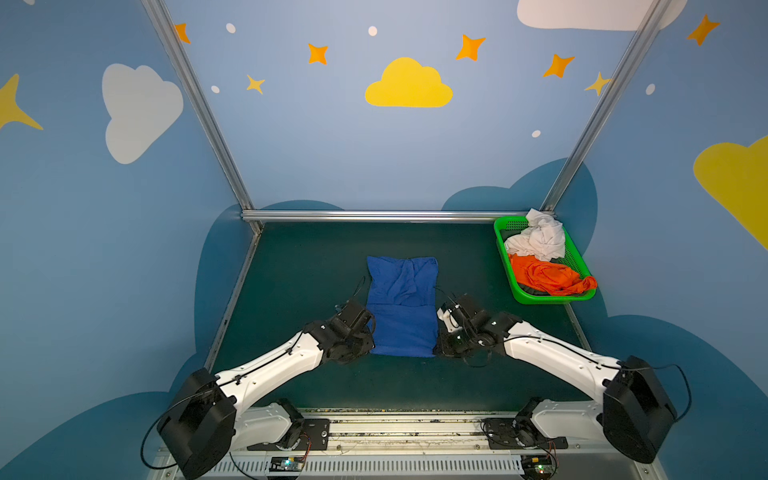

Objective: Fold and stack the t-shirts

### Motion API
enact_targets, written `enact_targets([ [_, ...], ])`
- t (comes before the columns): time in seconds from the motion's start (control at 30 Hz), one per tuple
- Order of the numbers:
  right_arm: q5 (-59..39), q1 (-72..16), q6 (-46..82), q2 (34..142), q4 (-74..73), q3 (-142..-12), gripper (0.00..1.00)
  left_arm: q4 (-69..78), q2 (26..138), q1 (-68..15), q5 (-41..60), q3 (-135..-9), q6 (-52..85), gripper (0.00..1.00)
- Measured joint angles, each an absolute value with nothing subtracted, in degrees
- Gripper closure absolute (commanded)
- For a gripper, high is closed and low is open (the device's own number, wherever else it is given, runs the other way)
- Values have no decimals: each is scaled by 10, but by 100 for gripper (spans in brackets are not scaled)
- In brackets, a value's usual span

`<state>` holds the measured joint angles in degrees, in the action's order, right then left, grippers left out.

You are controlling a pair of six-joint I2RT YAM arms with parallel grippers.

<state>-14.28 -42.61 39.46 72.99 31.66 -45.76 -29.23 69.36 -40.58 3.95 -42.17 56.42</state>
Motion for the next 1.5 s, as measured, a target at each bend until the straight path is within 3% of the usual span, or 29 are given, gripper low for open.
enact_targets([
  [0.3,-137,-337,346,778,354,-582,100,-306,743,-362,-12,-560,533,95],
  [0.7,-210,-240,263,966,383,-794,100,-319,964,-249,84,-784,424,95],
  [1.03,-260,-185,239,1118,415,-942,100,-378,1157,-215,151,-1016,357,95],
  [1.37,-309,-153,228,1282,448,-1108,100,-397,1297,-176,199,-1156,345,95],
  [1.43,-316,-150,226,1311,454,-1138,100,-397,1317,-171,206,-1173,346,90],
  [1.47,-318,-149,226,1320,458,-1149,95,-397,1325,-169,210,-1181,347,87],
  [1.5,-322,-147,226,1332,463,-1162,84,-396,1333,-167,215,-1187,348,85],
])
